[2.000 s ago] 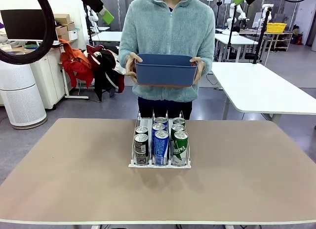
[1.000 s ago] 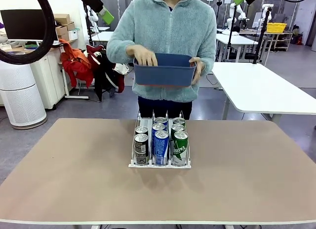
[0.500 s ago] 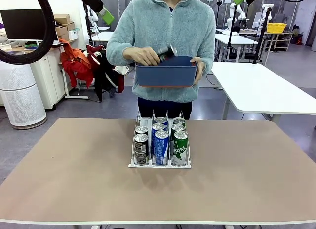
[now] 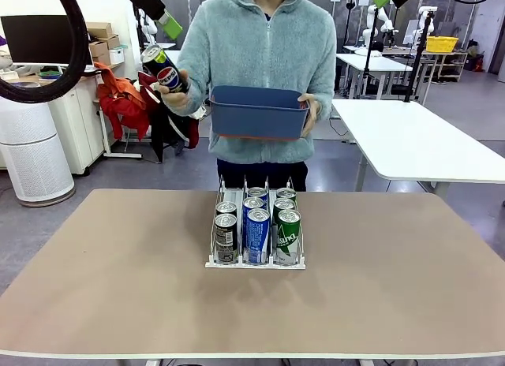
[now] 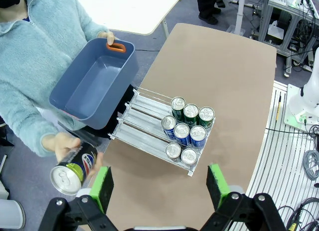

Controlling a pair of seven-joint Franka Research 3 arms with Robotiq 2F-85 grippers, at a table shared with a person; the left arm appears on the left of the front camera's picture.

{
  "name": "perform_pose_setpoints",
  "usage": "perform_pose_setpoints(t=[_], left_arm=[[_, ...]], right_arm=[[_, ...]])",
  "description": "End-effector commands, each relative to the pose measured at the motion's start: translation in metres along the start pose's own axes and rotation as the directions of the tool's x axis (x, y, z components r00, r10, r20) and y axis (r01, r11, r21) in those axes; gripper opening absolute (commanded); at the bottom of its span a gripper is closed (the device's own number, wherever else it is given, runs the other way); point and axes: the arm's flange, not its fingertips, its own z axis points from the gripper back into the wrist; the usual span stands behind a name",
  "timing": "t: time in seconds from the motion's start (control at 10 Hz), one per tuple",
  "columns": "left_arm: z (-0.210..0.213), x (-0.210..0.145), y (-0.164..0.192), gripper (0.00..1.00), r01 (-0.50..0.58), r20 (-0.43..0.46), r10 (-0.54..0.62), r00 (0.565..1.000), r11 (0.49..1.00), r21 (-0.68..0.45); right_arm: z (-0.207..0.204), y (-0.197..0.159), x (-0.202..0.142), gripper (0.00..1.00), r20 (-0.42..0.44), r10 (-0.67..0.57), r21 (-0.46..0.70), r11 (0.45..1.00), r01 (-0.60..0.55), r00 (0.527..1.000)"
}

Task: Fill the beverage cans into the dispenser.
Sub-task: Pick up the Pepsi coke handed by the human.

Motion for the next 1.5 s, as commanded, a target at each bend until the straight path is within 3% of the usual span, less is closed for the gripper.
perform_pose_setpoints(t=[0.0,1.4], left_arm=[[-0.001,-0.0024,0.0008,1.0,0.003,0.022,-0.003,1.0,1.0,-0.011],[-0.001,-0.0024,0.0008,1.0,0.003,0.022,-0.003,1.0,1.0,-0.011]], right_arm=[[0.0004,0.0002,-0.0003,1.0,0.001,0.0,0.0,1.0,0.0,1.0],[0.0004,0.0002,-0.0003,1.0,0.001,0.0,0.0,1.0,0.0,1.0]])
